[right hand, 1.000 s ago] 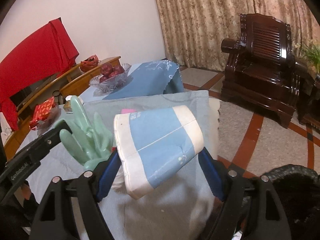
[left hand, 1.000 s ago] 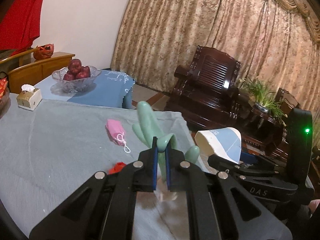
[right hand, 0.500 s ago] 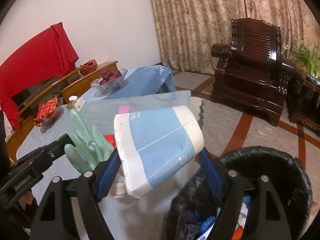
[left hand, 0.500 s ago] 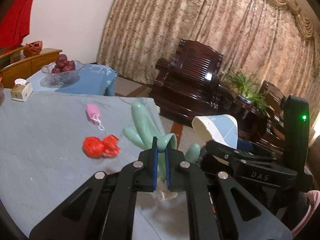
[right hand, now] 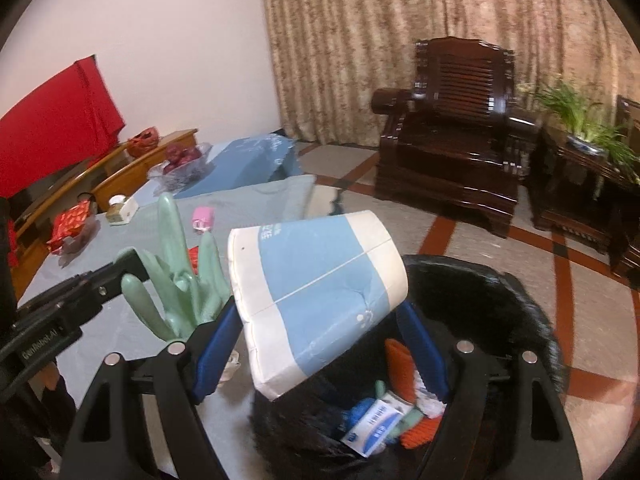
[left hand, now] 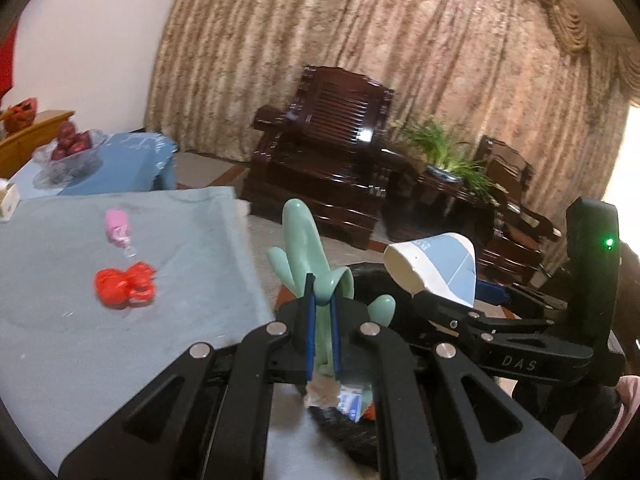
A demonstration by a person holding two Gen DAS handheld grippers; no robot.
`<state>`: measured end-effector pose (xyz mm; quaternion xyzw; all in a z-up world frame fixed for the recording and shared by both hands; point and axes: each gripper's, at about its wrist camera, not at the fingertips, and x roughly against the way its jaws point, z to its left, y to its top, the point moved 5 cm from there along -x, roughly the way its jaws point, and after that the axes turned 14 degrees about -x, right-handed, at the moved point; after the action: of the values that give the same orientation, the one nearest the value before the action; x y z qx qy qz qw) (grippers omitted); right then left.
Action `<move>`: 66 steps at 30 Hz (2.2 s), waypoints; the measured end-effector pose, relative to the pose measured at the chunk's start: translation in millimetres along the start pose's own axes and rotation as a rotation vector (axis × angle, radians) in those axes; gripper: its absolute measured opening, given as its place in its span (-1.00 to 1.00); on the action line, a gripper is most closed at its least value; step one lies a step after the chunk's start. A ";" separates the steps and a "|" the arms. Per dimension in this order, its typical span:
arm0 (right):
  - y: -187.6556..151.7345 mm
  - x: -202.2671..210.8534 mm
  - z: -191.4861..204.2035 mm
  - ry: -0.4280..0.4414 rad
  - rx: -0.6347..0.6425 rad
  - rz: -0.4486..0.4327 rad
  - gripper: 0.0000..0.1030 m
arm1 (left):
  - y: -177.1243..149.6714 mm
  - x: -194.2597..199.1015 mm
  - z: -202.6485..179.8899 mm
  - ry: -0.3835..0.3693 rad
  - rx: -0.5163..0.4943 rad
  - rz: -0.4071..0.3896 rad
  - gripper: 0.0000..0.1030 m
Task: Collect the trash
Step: 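Carry the paper cup and green glove over the bin and open both tools, then grasp the red plastic bag with the right tool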
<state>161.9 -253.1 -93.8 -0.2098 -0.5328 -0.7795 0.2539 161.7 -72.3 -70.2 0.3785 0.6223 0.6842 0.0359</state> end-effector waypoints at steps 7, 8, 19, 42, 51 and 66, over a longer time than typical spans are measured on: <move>1.6 21.8 -49.7 -0.088 -0.048 -0.036 0.50 | 15.7 -29.4 -41.9 -0.077 -0.055 -0.007 -0.89; 1.3 21.8 -54.1 -0.099 -0.051 -0.038 0.50 | 15.6 -35.7 -47.2 -0.087 -0.061 0.000 -0.89; -15.6 15.8 -109.4 -0.188 -0.110 -0.021 0.50 | -7.8 -86.8 -81.7 -0.129 -0.131 0.084 -0.89; -14.0 8.3 -78.7 -0.124 -0.090 -0.049 0.88 | -22.3 -40.7 10.9 0.095 -0.062 0.059 0.75; -3.9 -31.2 10.2 0.008 0.013 -0.029 0.88 | -41.2 5.2 100.1 0.294 0.013 0.075 0.78; -7.5 -114.6 130.1 0.148 0.115 0.010 0.88 | -69.5 46.1 215.6 0.489 0.105 0.116 0.78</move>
<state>254.3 -109.1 -123.0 -0.1396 -0.5554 -0.7596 0.3082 220.9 144.9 -122.7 0.2381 0.6244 0.7231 -0.1749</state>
